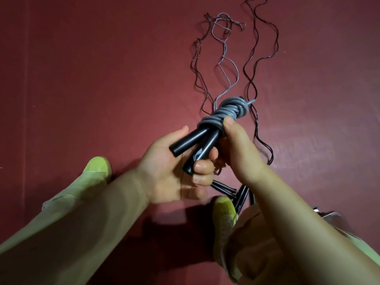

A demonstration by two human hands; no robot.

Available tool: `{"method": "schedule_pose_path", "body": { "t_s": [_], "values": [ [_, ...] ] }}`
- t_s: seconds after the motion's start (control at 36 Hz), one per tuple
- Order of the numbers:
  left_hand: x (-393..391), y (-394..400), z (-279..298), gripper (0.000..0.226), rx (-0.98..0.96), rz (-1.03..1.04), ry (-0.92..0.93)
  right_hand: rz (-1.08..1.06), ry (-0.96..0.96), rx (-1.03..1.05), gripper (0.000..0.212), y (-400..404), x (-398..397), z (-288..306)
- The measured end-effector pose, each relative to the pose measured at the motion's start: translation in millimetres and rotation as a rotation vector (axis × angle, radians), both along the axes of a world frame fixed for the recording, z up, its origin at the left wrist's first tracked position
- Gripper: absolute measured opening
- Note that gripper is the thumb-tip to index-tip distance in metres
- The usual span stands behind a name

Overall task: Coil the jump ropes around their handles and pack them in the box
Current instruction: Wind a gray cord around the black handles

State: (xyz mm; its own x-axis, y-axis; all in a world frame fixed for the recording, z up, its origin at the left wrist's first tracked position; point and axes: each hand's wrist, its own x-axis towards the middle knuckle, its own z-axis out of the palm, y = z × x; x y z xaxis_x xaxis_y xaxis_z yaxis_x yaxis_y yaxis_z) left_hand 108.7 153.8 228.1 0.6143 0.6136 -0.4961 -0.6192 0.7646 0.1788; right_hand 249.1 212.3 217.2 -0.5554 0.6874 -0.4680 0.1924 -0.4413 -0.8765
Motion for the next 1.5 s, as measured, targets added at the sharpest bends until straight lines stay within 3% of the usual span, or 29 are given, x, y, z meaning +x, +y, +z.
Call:
{"method": "schedule_pose_path", "body": {
  "t_s": [0.08,0.14,0.28,0.39,0.5,0.61,0.81,0.94,1.06,1.17,1.31,1.36,1.42,1.44,1.5],
  "values": [
    [-4.2,0.8,-1.1,0.063,0.038,-0.024,0.06,0.061,-0.136,0.157,0.079,1.0,-0.4,-2.0],
    [-4.9,0.2,-1.2,0.063,0.05,-0.038,0.073,0.101,-0.189,0.23,0.088,1.0,0.6,-1.9],
    [-8.4,2.1,-2.5,0.06,0.094,-0.104,0.222,0.146,-0.37,0.341,0.073,5.1,6.3,-3.0],
    [-10.0,2.8,-10.6,0.063,0.169,-0.234,0.503,0.167,-0.433,0.241,0.071,3.1,8.0,-15.4],
    [-6.1,0.3,-17.3,0.052,0.215,-0.256,0.865,0.21,-0.526,0.212,0.079,1.3,6.9,-23.8],
    [-4.0,1.2,-19.6,0.056,0.303,-0.304,1.082,0.227,-0.564,0.18,0.077,3.4,4.7,-23.4],
    [-8.3,1.8,-30.8,0.075,0.43,-0.372,1.305,0.212,-0.54,0.006,0.078,1.5,1.4,-19.3],
    [-13.4,1.1,-34.4,0.061,0.458,-0.382,1.37,0.196,-0.528,-0.039,0.077,2.1,1.4,-17.5],
    [-14.8,2.8,-32.6,0.044,0.449,-0.326,1.303,0.162,-0.491,-0.074,0.072,2.5,1.4,-18.8],
    [-14.7,2.6,-35.7,0.067,0.478,-0.268,1.215,0.122,-0.441,-0.048,0.055,2.8,-1.8,-12.7],
    [-16.5,2.4,-34.4,0.066,0.487,-0.269,1.108,0.078,-0.383,0.096,0.04,2.0,-4.7,-6.5],
    [-13.2,0.2,-29.9,0.057,0.489,-0.302,1.003,0.057,-0.321,0.115,0.037,0.9,-4.1,-2.5],
    [-11.6,-4.6,-24.7,0.033,0.46,-0.307,0.845,0.007,-0.23,0.097,0.038,-0.6,-0.7,1.8],
    [-12.7,-7.6,-23.3,0.031,0.42,-0.299,0.721,-0.022,-0.177,0.078,0.039,-1.5,1.7,3.8],
    [-16.6,-12.7,-21.7,0.049,0.368,-0.283,0.407,-0.04,-0.058,0.067,0.047,-1.9,6.9,4.3]
  ]
}}
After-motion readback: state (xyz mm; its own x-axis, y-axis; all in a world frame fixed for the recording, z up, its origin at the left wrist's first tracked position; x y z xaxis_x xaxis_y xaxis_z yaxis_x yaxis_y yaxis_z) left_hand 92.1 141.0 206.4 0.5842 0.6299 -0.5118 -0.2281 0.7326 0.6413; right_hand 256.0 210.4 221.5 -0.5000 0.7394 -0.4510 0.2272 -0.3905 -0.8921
